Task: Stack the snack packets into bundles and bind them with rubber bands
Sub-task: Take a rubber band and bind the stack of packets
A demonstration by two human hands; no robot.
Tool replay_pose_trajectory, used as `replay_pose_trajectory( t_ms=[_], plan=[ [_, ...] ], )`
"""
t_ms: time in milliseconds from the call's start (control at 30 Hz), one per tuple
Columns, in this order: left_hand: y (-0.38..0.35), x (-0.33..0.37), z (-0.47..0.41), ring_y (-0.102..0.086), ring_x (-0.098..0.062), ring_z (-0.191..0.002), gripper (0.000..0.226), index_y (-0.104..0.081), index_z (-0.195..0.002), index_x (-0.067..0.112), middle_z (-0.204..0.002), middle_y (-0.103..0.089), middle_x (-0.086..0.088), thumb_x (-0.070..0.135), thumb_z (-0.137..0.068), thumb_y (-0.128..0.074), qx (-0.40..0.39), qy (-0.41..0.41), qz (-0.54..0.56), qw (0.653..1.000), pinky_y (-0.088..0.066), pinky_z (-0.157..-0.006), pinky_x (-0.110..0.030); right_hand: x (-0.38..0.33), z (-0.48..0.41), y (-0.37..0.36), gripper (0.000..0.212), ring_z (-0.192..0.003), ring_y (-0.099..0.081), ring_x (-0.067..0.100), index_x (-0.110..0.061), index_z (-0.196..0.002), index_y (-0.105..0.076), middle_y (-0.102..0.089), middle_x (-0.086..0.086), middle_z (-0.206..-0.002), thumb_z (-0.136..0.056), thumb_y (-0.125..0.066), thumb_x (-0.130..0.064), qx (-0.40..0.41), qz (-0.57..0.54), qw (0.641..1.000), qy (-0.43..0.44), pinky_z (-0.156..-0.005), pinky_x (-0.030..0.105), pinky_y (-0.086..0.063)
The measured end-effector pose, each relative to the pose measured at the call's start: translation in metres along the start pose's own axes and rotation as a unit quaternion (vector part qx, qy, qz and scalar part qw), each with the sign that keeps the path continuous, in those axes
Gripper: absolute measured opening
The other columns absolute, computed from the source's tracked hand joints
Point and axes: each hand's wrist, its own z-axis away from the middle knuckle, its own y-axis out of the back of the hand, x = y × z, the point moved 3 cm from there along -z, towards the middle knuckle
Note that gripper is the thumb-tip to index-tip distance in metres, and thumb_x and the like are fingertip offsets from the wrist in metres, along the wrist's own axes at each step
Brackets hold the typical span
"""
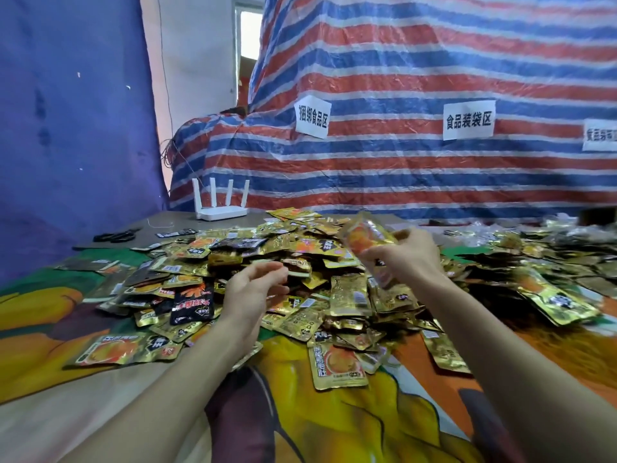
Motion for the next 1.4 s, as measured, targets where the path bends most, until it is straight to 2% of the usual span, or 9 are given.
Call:
replay_pose_trajectory(
  t_ms=[233, 400, 533, 733, 900, 1033, 1167, 1267, 1400],
  plan=[
    [0.011, 0.003, -0.001, -0.055, -0.018, -0.042, 0.016, -0.073, -0.086, 0.006, -0.054, -0.064, -0.003, 0.022, -0.088, -0.077, 0.064, -0.048, -0.087, 0.993, -0.043, -0.038, -0.022, 0.036, -0.013, -0.006, 0.048, -0.119, -0.049, 0.038, -0.015, -0.128, -0.051, -0.056, 0.022, -0.128, -0.094, -0.051, -0.05, 0.072, 0.493, 0.867, 0.012, -0.1, 0.044, -0.038],
    [0.01, 0.008, 0.002, -0.048, -0.011, -0.039, 0.035, -0.068, -0.075, 0.006, -0.046, -0.055, -0.001, 0.03, -0.1, -0.062, 0.059, -0.106, -0.177, 0.977, -0.036, -0.039, -0.019, 0.034, -0.015, -0.006, 0.059, -0.127, -0.043, 0.04, -0.01, -0.135, -0.048, -0.049, 0.025, -0.137, -0.093, -0.048, -0.052, 0.098, 0.484, 0.869, 0.024, -0.107, 0.048, -0.035],
    [0.007, 0.015, 0.002, -0.06, -0.006, -0.069, 0.01, -0.063, -0.09, 0.021, -0.077, -0.063, 0.008, 0.025, -0.091, -0.073, 0.065, -0.159, -0.35, 0.921, -0.046, -0.057, -0.021, 0.009, 0.002, -0.021, 0.069, -0.12, -0.044, 0.036, -0.01, -0.138, -0.04, -0.05, 0.022, -0.131, -0.09, -0.055, -0.056, 0.134, 0.42, 0.885, 0.147, -0.098, 0.047, -0.037],
    [0.021, 0.024, -0.009, -0.042, -0.031, -0.132, 0.063, -0.047, -0.133, 0.022, -0.142, -0.043, -0.01, 0.049, -0.082, -0.075, 0.083, -0.019, -0.655, 0.751, -0.035, -0.109, -0.05, -0.022, 0.029, -0.098, 0.069, -0.118, -0.047, 0.027, -0.022, -0.145, -0.039, -0.053, 0.008, -0.128, -0.087, -0.061, -0.053, -0.1, 0.313, 0.899, 0.289, -0.099, 0.042, -0.041],
    [0.065, 0.04, -0.032, -0.007, -0.051, -0.15, 0.124, -0.007, -0.159, 0.01, -0.165, 0.0, -0.025, 0.064, -0.073, -0.078, 0.106, 0.103, -0.747, 0.648, -0.018, -0.113, -0.072, -0.027, 0.037, -0.154, 0.073, -0.124, -0.048, 0.032, -0.026, -0.146, -0.042, -0.05, 0.012, -0.135, -0.079, -0.064, -0.042, -0.311, 0.344, 0.861, 0.209, -0.104, 0.047, -0.046],
    [0.094, 0.031, -0.049, -0.011, -0.057, -0.147, 0.142, 0.007, -0.159, 0.007, -0.164, 0.007, -0.029, 0.069, -0.067, -0.081, 0.089, 0.191, -0.73, 0.65, -0.026, -0.116, -0.067, -0.023, 0.035, -0.172, 0.082, -0.123, -0.048, 0.032, -0.028, -0.146, -0.043, -0.048, 0.012, -0.137, -0.067, -0.059, -0.045, -0.378, 0.354, 0.844, 0.138, -0.103, 0.048, -0.047],
    [0.095, 0.042, -0.06, -0.057, -0.03, -0.11, 0.092, -0.05, -0.13, 0.007, -0.119, -0.059, -0.008, 0.059, -0.064, -0.088, 0.022, 0.161, -0.731, 0.663, -0.051, -0.086, -0.038, -0.018, 0.033, -0.178, 0.066, -0.129, -0.043, 0.034, -0.021, -0.146, -0.042, -0.046, 0.013, -0.14, -0.085, -0.056, -0.04, -0.312, 0.379, 0.852, 0.183, -0.103, 0.047, -0.041],
    [0.093, 0.048, -0.06, -0.057, -0.024, -0.09, 0.044, -0.049, -0.088, 0.012, -0.087, -0.053, -0.002, 0.033, -0.072, -0.084, -0.002, 0.126, -0.778, 0.616, -0.048, -0.068, -0.032, -0.016, 0.035, -0.18, 0.049, -0.124, -0.046, 0.036, -0.019, -0.138, -0.05, -0.051, 0.014, -0.135, -0.094, -0.05, -0.041, -0.265, 0.393, 0.855, 0.21, -0.102, 0.047, -0.042],
    [0.092, 0.042, -0.045, -0.058, -0.029, -0.101, 0.016, -0.042, -0.088, 0.016, -0.108, -0.058, -0.008, 0.012, -0.088, -0.058, 0.024, 0.021, -0.824, 0.566, -0.046, -0.074, -0.036, -0.015, 0.044, -0.187, 0.054, -0.128, -0.044, 0.039, -0.017, -0.127, -0.057, -0.049, 0.014, -0.134, -0.092, -0.048, -0.058, -0.247, 0.381, 0.868, 0.2, -0.108, 0.054, -0.035]
  ],
)
